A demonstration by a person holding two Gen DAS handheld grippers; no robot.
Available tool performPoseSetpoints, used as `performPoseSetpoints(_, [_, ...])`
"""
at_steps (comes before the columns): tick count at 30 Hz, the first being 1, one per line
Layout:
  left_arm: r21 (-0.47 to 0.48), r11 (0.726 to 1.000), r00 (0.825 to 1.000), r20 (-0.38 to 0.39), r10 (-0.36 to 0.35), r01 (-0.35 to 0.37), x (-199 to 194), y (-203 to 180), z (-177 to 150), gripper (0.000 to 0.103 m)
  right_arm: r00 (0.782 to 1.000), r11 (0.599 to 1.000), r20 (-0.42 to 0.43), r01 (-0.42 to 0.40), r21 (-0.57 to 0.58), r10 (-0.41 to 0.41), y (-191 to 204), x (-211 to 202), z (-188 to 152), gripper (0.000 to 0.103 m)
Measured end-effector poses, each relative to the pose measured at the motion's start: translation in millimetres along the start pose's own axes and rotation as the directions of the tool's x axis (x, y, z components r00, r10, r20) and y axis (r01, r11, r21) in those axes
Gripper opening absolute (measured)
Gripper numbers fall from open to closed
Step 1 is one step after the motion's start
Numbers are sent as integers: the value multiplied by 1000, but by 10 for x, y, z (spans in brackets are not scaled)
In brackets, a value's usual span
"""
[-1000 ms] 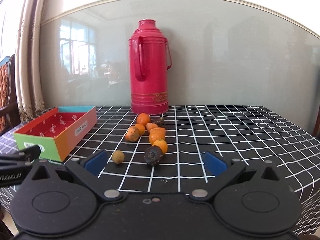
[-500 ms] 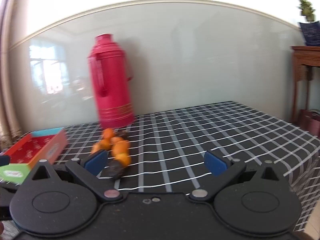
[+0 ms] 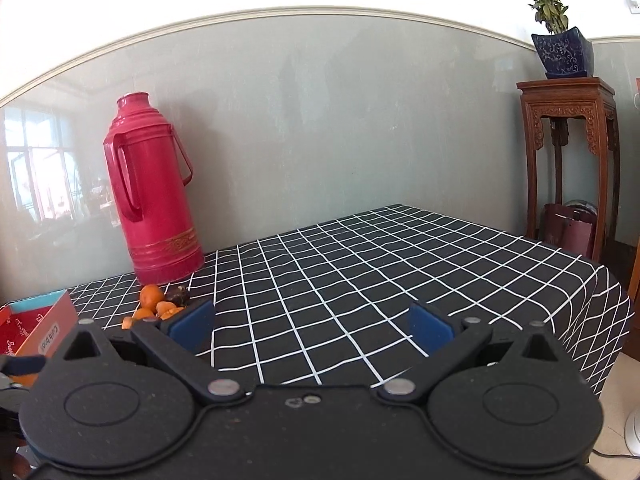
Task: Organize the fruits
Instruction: 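Reach the left tool to the small yellow-green fruit and grasp it, then carry the fruit into the red box and open the left tool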
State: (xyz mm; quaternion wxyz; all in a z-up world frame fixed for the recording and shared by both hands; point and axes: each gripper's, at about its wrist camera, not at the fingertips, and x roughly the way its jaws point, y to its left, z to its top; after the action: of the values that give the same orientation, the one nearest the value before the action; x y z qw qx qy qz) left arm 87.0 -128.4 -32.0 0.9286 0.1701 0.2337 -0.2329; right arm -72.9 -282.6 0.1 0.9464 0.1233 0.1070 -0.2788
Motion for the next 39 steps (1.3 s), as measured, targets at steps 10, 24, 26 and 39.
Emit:
performPoseSetpoints(10, [-30, 998, 997, -42, -60, 59, 215, -47, -39, 40, 998, 998, -36, -42, 44, 43, 9, 65, 8, 97])
performPoseSetpoints(24, [-8, 1000, 999, 44, 19, -18, 102, -84, -25, 24, 996, 996, -60, -61, 72, 65, 31, 102, -15, 97])
performPoseSetpoints(26, [-20, 998, 994, 82, 67, -66, 20, -19, 6, 24, 996, 996, -65, -64, 67, 68, 42, 112, -17, 97])
performPoseSetpoints(39, [-306, 843, 892, -52, 449, -443, -86, 1058, -27, 24, 987, 992, -98, -125, 3, 125, 327, 144, -92, 97])
